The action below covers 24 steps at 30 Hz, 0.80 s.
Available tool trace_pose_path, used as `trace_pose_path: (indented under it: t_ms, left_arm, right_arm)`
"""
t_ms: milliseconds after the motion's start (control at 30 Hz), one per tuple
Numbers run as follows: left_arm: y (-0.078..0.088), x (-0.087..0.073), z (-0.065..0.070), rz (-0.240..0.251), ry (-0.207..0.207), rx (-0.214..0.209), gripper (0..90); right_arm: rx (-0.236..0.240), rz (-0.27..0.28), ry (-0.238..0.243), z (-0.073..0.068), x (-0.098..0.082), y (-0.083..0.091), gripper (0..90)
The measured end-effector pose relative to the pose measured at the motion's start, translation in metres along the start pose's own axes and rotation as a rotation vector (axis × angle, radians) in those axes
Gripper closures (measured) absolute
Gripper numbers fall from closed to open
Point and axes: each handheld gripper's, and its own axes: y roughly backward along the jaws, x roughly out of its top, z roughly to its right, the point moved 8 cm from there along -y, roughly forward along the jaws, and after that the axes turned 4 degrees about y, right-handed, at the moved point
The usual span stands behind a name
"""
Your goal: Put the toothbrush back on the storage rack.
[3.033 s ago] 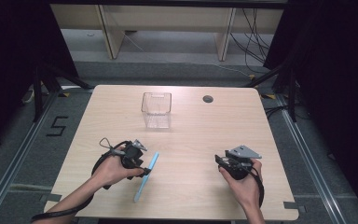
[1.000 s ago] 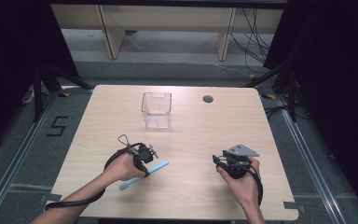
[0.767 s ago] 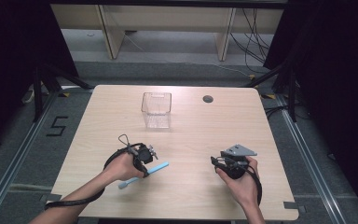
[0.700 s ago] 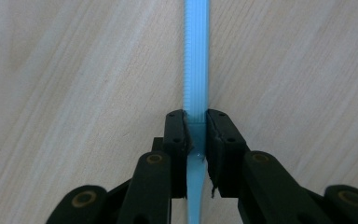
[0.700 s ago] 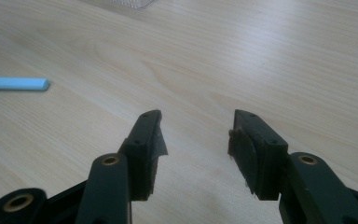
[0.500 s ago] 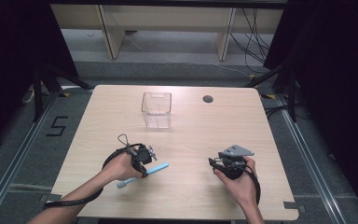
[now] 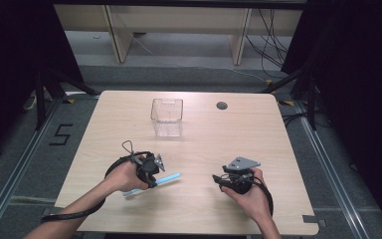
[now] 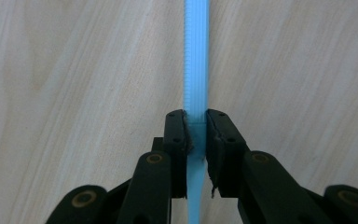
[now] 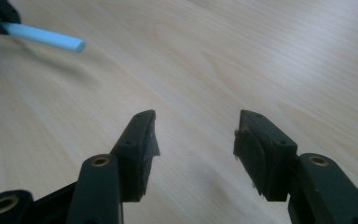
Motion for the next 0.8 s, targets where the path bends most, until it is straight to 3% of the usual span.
trace_pose_path:
  t_ms: [33, 167, 233, 267, 467, 667, 700, 767, 800]
  left_arm:
    - [0.002, 0.000, 0.001, -0.001, -0.015, -0.002, 78.1]
    - [0.004, 0.000, 0.002, 0.007, -0.046, -0.003, 78.0]
    - [0.005, 0.001, 0.003, 0.008, -0.053, -0.003, 78.1]
    - [0.006, 0.001, 0.003, 0.010, -0.059, -0.003, 78.1]
    - [0.010, 0.002, 0.005, 0.009, -0.084, -0.005, 78.1]
    - [0.012, 0.003, 0.010, 0.006, -0.134, -0.016, 78.1]
    - [0.012, 0.003, 0.012, 0.005, -0.139, -0.021, 78.1]
    - [0.013, 0.003, 0.013, 0.003, -0.149, -0.023, 78.1]
    - [0.013, 0.004, 0.016, 0.007, -0.162, -0.034, 78.1]
  right_arm:
    - [0.051, 0.001, 0.011, -0.008, 0.001, -0.004, 46.4]
    - [0.116, 0.000, 0.071, -0.018, 0.002, -0.010, 45.2]
    - [0.130, -0.004, 0.073, -0.020, 0.002, -0.011, 45.2]
    - [0.164, -0.011, 0.095, -0.027, 0.003, -0.015, 45.2]
    - [0.234, -0.015, 0.158, -0.042, 0.006, -0.022, 44.1]
    - [0.291, 0.001, 0.216, -0.056, 0.013, -0.029, 42.1]
    - [0.303, 0.015, 0.250, -0.057, 0.015, -0.031, 42.0]
    - [0.305, 0.018, 0.260, -0.059, 0.017, -0.032, 41.8]
    - [0.334, 0.013, 0.259, -0.064, 0.019, -0.033, 41.6]
